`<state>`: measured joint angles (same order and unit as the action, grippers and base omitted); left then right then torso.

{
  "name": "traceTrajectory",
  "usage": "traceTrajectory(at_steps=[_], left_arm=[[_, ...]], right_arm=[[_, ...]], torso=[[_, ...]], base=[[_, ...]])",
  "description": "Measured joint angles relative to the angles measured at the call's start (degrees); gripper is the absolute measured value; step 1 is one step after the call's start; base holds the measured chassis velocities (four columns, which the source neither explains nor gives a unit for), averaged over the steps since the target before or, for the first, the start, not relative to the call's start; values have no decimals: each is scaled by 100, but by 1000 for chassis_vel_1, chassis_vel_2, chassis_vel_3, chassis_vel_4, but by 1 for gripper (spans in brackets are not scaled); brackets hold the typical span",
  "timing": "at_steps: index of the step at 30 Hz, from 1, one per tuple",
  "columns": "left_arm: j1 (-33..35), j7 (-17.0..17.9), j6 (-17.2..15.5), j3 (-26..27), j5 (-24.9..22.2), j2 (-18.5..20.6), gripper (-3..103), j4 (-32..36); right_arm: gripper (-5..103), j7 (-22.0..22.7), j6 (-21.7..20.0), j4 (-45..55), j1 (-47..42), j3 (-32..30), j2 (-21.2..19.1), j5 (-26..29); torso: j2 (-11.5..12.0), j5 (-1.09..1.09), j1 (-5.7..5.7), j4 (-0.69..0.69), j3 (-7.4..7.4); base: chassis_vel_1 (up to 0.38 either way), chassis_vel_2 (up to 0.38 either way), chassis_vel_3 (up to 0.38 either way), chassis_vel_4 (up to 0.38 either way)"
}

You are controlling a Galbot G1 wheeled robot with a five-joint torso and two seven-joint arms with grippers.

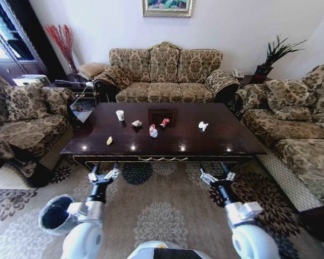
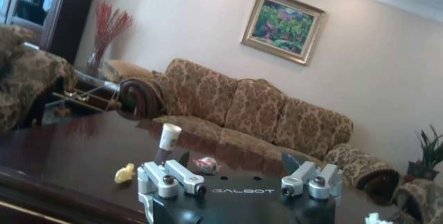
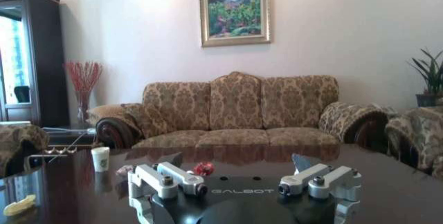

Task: Move to the front of the table and place the trash on the table into the trash bin.

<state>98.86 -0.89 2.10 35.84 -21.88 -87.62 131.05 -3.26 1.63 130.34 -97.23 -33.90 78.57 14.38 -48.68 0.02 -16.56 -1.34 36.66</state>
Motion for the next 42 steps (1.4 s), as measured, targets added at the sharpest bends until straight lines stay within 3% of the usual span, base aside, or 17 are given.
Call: traceTrajectory(at_steps=[3, 10, 11, 13, 14, 15, 20, 29, 42], left_arm=[[-28, -46, 145, 177, 217, 102, 92, -151], [-89, -99, 208, 206, 14, 197, 92, -301], [-101, -115, 214, 122, 143, 175, 92, -366], [-134, -216, 387, 106, 864, 124, 88, -517], [-134, -216, 387, 106, 864, 124, 88, -517], [-154, -298, 505, 177, 1149, 118, 92, -585], [-116, -125, 416, 236, 958, 145, 92, -459], [72, -174, 411, 90, 1014, -63, 92, -147], [-23, -40, 420, 154, 700, 4, 92, -420]], right_arm=[[100, 115, -50, -17, -65, -87, -86, 90], [100, 263, -190, -63, -254, -94, 43, 182], [100, 278, -194, -56, -230, -86, 75, 216], [100, 288, -191, -65, -147, -111, 83, 254], [100, 288, -191, -65, -147, -111, 83, 254], [100, 282, -192, -65, -121, -157, 53, 254], [100, 165, -204, 39, -148, -242, -6, 104], [100, 103, -164, 77, -103, -144, 113, 45], [100, 66, -89, -18, -197, -107, 113, -68]], torso=[[1, -4, 0, 0, 0], [1, -1, 0, 3, 0], [1, -3, 0, 2, 0], [1, -3, 0, 0, 0], [1, -3, 0, 0, 0], [1, -3, 0, -1, 0], [1, -1, 0, 1, 0], [1, -1, 0, 1, 0], [1, -2, 0, 1, 0]], base=[[0, 0, 0, 0], [0, 0, 0, 0], [0, 0, 0, 0], [0, 0, 0, 0], [0, 0, 0, 0], [0, 0, 0, 0], [0, 0, 0, 0], [0, 0, 0, 0], [99, 88, -96, -105]])
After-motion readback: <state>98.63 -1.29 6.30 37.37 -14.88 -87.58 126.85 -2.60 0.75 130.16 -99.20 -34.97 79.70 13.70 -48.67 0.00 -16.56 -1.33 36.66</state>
